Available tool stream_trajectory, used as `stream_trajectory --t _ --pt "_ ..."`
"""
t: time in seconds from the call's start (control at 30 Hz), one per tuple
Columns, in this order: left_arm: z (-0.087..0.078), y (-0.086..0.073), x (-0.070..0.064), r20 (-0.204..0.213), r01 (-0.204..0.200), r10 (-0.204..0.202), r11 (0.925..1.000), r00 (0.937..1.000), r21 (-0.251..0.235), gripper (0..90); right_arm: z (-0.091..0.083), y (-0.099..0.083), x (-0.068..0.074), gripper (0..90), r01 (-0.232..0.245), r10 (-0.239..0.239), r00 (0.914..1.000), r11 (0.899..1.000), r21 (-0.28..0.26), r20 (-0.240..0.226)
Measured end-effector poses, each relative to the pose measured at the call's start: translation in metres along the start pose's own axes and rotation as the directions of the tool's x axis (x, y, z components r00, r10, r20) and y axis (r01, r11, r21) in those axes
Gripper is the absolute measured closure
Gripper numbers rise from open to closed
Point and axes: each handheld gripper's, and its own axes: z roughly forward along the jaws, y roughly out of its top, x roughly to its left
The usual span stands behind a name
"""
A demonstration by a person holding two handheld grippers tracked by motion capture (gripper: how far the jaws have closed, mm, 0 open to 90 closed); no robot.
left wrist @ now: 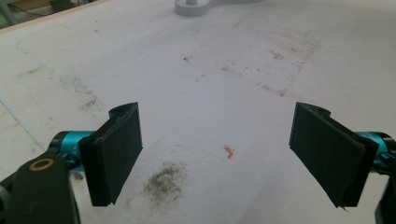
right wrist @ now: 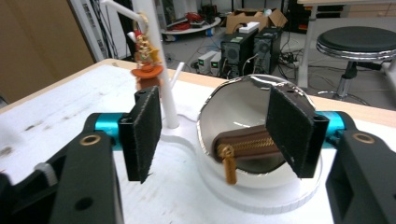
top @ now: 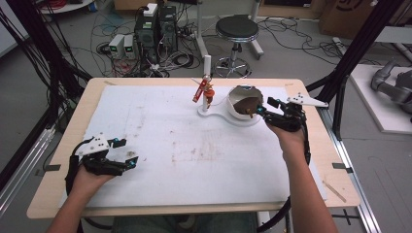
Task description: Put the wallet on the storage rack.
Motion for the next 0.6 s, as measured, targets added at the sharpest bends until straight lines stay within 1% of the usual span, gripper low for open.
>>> stream_trajectory --t 0.17,0.37,0.6 --pt "0.009 0.005 -0.001 0.020 -0.008 0.008 1.0000 0.9998 -0.004 17.0 -0.012 -0.015 0.007 32.4 -0.004 0.004 0.9997 1.000 -0.016 -0.025" --pt "0.020 0.011 -0.004 0.042 -0.018 0.018 0.9998 0.9989 -0.013 17.0 -0.020 -0.036 0.018 30.5 0.008 -0.008 0.9988 1.000 -0.009 -0.048" --pt "0.024 0.012 -0.005 0.052 -0.017 0.018 0.9997 0.9985 -0.020 17.0 -0.025 -0.058 0.027 28.5 0.006 -0.006 0.9965 1.000 0.009 -0.084"
